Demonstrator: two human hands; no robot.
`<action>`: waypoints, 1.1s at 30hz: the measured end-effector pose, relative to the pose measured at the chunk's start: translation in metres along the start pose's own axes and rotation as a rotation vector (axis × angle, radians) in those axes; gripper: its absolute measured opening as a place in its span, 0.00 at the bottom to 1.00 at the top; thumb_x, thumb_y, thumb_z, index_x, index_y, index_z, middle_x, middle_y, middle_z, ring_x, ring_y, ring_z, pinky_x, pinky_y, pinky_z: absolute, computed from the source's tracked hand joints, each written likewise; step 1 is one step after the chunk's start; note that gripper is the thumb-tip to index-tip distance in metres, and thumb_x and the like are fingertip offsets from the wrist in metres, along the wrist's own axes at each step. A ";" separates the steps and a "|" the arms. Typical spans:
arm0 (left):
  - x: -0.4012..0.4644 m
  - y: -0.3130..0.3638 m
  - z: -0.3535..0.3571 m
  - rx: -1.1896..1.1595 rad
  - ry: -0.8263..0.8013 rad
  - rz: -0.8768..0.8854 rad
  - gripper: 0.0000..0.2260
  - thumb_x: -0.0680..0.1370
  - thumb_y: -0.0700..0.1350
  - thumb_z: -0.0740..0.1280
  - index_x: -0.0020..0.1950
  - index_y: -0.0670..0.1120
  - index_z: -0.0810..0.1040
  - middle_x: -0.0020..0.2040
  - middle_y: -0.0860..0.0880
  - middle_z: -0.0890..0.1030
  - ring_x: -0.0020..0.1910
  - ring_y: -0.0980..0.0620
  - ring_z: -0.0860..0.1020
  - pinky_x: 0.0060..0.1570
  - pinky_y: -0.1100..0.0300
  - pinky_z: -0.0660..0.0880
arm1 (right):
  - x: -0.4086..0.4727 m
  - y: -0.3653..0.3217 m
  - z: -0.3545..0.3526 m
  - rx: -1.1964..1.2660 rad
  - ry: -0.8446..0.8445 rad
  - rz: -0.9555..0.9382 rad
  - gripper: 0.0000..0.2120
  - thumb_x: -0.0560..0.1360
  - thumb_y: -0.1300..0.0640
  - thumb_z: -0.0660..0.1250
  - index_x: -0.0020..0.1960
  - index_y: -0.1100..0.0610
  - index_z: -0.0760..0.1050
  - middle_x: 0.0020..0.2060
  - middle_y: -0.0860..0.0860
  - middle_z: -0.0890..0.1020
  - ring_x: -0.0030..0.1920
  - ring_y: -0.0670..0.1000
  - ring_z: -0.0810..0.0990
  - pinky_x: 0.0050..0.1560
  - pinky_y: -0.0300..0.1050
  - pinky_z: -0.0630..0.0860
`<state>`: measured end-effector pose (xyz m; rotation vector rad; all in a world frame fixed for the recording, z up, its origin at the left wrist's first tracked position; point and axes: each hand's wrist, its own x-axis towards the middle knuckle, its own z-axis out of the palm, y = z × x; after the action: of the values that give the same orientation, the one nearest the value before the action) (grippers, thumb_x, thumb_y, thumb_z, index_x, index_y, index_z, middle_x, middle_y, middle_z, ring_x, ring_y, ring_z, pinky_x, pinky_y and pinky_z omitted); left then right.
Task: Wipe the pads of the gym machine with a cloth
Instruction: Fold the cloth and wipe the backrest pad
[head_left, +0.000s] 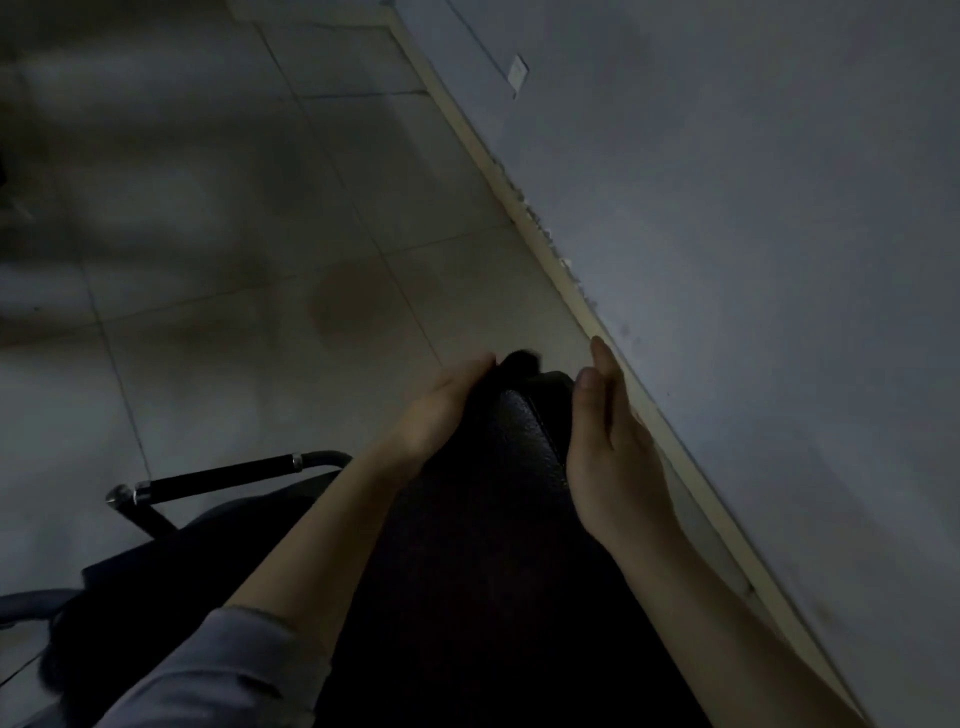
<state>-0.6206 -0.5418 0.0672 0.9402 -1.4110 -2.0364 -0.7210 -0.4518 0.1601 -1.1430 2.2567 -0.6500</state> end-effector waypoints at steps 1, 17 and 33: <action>0.002 -0.006 -0.002 0.060 -0.027 -0.003 0.11 0.83 0.45 0.52 0.62 0.51 0.68 0.50 0.61 0.73 0.46 0.76 0.74 0.47 0.84 0.63 | 0.002 0.001 0.002 -0.055 -0.016 0.003 0.30 0.74 0.36 0.36 0.75 0.40 0.44 0.74 0.41 0.59 0.72 0.46 0.62 0.68 0.44 0.57; -0.010 0.029 0.018 0.090 0.068 0.132 0.16 0.81 0.54 0.55 0.43 0.56 0.80 0.38 0.57 0.82 0.40 0.57 0.80 0.46 0.59 0.74 | 0.006 0.005 0.008 -0.328 0.129 -0.079 0.23 0.82 0.45 0.42 0.75 0.48 0.55 0.67 0.51 0.71 0.65 0.53 0.71 0.65 0.53 0.66; -0.034 -0.217 -0.087 -0.174 0.355 -0.464 0.21 0.73 0.66 0.59 0.51 0.53 0.82 0.53 0.45 0.83 0.54 0.44 0.80 0.59 0.46 0.74 | 0.019 -0.037 0.080 -1.440 0.112 -0.151 0.32 0.78 0.38 0.45 0.48 0.60 0.78 0.45 0.58 0.77 0.50 0.61 0.72 0.53 0.61 0.71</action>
<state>-0.5337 -0.4947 -0.1473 1.5684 -0.8683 -2.1193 -0.6581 -0.5017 0.1184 -1.8465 2.6501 1.1406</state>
